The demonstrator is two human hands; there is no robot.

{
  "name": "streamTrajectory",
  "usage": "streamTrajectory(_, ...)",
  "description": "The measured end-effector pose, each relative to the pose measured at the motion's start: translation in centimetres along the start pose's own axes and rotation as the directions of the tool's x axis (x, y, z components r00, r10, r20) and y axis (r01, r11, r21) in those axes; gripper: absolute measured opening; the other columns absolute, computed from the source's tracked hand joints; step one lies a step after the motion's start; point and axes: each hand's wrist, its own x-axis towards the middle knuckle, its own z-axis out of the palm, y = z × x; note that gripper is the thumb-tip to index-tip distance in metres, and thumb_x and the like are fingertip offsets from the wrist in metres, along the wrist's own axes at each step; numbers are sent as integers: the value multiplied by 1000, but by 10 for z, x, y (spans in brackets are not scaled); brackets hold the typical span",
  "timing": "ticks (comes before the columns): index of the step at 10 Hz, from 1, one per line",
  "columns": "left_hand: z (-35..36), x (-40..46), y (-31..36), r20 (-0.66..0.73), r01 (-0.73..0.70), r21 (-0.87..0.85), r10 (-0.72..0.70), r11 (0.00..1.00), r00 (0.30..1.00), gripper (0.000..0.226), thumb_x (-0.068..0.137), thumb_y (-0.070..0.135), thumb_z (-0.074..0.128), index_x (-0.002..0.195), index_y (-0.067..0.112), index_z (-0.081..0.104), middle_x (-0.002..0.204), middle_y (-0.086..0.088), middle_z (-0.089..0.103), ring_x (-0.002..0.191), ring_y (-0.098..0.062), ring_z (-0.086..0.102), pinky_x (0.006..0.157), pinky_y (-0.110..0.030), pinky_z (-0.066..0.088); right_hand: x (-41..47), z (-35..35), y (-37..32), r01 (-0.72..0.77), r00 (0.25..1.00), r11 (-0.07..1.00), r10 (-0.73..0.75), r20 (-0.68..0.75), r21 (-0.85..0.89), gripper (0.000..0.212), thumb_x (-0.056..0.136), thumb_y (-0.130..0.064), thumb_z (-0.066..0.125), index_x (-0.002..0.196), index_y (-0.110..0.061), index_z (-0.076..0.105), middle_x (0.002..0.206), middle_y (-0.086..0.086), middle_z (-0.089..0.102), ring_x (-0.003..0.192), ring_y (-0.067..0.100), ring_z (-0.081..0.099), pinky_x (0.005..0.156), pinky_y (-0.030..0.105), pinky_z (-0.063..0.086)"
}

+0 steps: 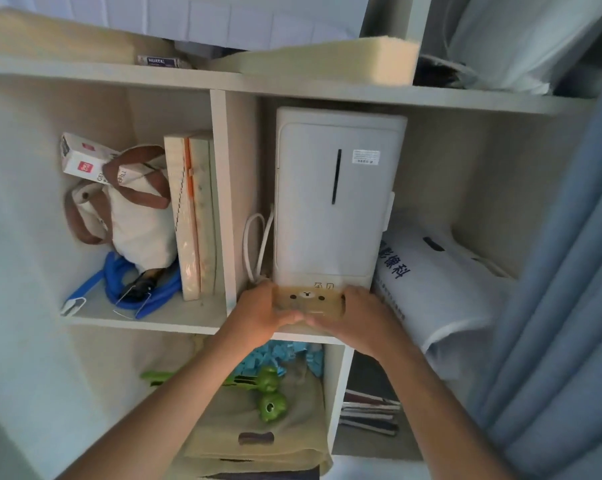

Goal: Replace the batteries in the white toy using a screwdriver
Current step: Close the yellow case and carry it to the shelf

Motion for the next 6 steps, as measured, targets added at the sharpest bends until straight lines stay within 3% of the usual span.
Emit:
streamTrajectory(1, 5, -4, 2, -43, -5, -18, 4, 1000, 999, 48, 81, 49, 80, 107, 15, 59, 88, 6, 64, 73, -2, 57, 56, -18, 42, -1, 6, 3, 27, 999, 998, -28, -26, -56, 114, 58, -101, 32, 130, -14, 50, 132, 4, 52, 123, 25, 46, 102, 40, 42)
streamTrajectory(2, 13, -7, 3, -100, 1, -71, -8, 997, 995, 43, 81, 43, 81, 105, 16, 58, 86, 11, 60, 74, 0, 55, 56, -15, 35, -5, 11, 4, 27, 995, 998, -32, -99, -54, 110, 61, -100, 30, 122, -11, 53, 125, 7, 53, 117, 26, 45, 102, 38, 39)
streamTrajectory(3, 19, -11, 6, -146, 21, -130, -40, 991, 988, 49, 76, 42, 85, 109, 17, 60, 97, 5, 68, 89, -11, 65, 65, -19, 45, -10, 13, 4, 43, 989, 998, -49, -136, -44, 115, 56, -102, 17, 113, -11, 56, 117, 7, 57, 108, 25, 47, 99, 37, 42)
streamTrajectory(4, 18, -20, 17, -179, -18, -154, -10, 988, 984, 39, 76, 34, 88, 101, 22, 61, 92, 9, 67, 85, -7, 65, 66, -12, 48, -13, 9, 1, 88, 985, 995, -93, -142, -41, 98, 66, -91, 27, 112, -10, 59, 116, 6, 60, 108, 26, 49, 100, 37, 40)
streamTrajectory(5, 16, -28, 24, -205, -74, -163, 40, 984, 978, 26, 82, 24, 84, 92, 21, 61, 84, 7, 66, 76, -6, 62, 59, -6, 46, -13, 4, -1, 105, 985, 992, -93, -148, 75, 70, 86, -63, 46, 129, -8, 56, 130, 9, 59, 122, 28, 48, 108, 38, 35)
streamTrajectory(6, 10, -37, 27, -225, -31, -130, 0, 991, 974, 17, 93, 22, 71, 105, 11, 66, 96, -7, 73, 89, -23, 72, 77, -30, 59, -15, -4, -3, 41, 989, 974, -7, -149, 222, 59, 95, -48, 49, 140, -9, 50, 141, 12, 53, 129, 31, 47, 110, 41, 37)
